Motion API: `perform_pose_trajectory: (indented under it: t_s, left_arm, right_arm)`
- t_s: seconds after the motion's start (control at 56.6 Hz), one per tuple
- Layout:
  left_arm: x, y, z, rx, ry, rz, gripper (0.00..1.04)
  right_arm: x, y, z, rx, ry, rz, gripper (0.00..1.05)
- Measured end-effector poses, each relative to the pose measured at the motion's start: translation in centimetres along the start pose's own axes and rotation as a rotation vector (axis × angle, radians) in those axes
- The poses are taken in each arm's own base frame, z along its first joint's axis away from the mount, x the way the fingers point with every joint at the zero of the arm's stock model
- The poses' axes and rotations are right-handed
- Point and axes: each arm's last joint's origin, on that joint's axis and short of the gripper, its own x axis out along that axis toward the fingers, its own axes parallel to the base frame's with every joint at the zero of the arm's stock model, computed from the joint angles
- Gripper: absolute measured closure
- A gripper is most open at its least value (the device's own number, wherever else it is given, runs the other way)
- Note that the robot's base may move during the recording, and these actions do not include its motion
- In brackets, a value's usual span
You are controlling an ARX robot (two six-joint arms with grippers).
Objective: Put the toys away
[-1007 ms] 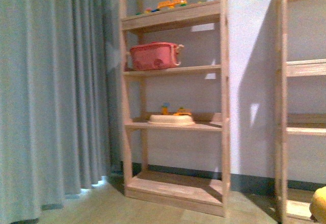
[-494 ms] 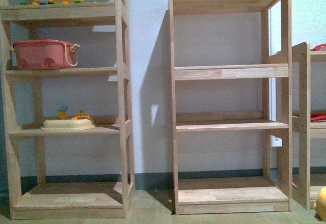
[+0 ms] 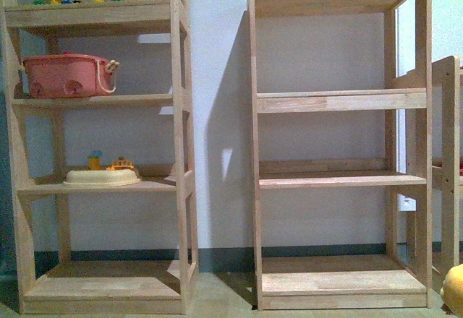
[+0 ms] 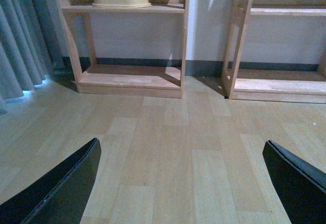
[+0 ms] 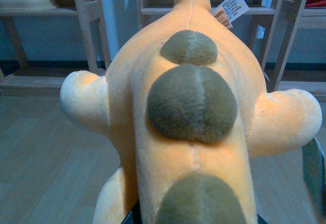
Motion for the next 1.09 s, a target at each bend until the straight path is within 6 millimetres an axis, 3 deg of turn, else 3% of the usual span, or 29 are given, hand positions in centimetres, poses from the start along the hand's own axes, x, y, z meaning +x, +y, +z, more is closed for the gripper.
perform_pose_trajectory:
  t_s: [1.095]
  left_arm:
    - [0.00, 0.00, 0.00, 0.000, 0.000, 0.000, 0.06]
  right_arm:
    - [0.00, 0.00, -0.01, 0.000, 0.001, 0.000, 0.98]
